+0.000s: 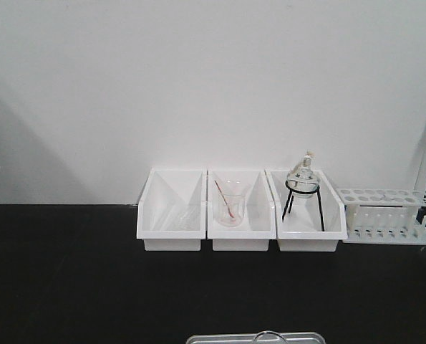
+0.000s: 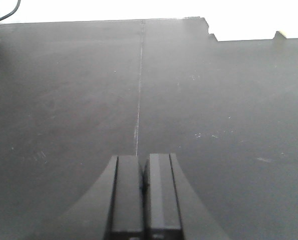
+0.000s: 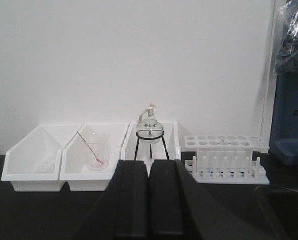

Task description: Move beaker to silver tray on left bench

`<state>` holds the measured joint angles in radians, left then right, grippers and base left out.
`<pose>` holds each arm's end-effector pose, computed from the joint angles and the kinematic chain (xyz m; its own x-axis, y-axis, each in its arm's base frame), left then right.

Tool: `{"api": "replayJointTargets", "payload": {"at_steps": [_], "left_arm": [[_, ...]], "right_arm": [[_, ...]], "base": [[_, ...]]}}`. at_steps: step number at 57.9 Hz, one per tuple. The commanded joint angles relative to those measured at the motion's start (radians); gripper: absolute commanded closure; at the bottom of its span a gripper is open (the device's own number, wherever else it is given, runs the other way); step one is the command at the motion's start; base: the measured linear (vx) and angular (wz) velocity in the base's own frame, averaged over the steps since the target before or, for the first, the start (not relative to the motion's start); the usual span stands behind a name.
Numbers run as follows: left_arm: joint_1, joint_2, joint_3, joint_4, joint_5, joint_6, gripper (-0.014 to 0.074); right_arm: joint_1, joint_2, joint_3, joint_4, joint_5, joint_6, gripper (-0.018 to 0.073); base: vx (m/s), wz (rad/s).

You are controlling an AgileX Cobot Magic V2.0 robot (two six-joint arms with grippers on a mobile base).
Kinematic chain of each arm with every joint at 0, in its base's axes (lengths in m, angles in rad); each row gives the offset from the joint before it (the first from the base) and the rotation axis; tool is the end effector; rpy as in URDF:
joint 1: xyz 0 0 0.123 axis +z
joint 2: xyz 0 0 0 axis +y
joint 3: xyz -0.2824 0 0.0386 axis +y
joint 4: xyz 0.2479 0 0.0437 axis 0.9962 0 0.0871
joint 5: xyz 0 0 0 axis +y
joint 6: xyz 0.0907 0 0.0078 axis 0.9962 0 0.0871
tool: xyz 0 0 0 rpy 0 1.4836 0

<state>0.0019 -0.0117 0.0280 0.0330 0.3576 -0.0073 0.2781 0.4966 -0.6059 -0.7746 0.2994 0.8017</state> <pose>0.0530 0.0012 0.1721 -0.2828 0.0231 -0.9589 -0.0063 0.9996 0.0259 0.1021 0.0095 0.3600 -0.0233 0.0440 -0.9988 -0.0692 0.9966 0.0455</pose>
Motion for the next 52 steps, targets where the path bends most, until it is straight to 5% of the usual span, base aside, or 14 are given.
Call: {"api": "replayJointTargets", "payload": {"at_steps": [1,12,28,39,52], "left_arm": [[-0.003,-0.014,0.026,-0.002,-0.077,-0.004,0.0594],[-0.003,-0.014,0.026,-0.002,-0.077,-0.004,0.0594],[-0.003,-0.014,0.026,-0.002,-0.077,-0.004,0.0594],[-0.003,-0.014,0.026,-0.002,-0.077,-0.004,0.0594],[-0.003,-0.014,0.026,-0.002,-0.079,-0.004,0.0594]], "right_arm": [[-0.002,0.007,-0.027,-0.024,-0.054,-0.002,0.0570],[-0.002,0.011,-0.010,0.136,-0.050,-0.053,0.0570],[-0.003,-0.134,0.304,0.694,-0.189,-0.637,0.0570],[-0.096,-0.316,0.554,0.775,-0.371,-0.676,0.0570],[-0.210,-0.527,0.648,0.723,-0.263,-0.681,0.0570]], "base": [[0.00,0.00],[0.00,0.00],[0.00,0.00],[0.00,0.00],[0.00,0.00]]}}
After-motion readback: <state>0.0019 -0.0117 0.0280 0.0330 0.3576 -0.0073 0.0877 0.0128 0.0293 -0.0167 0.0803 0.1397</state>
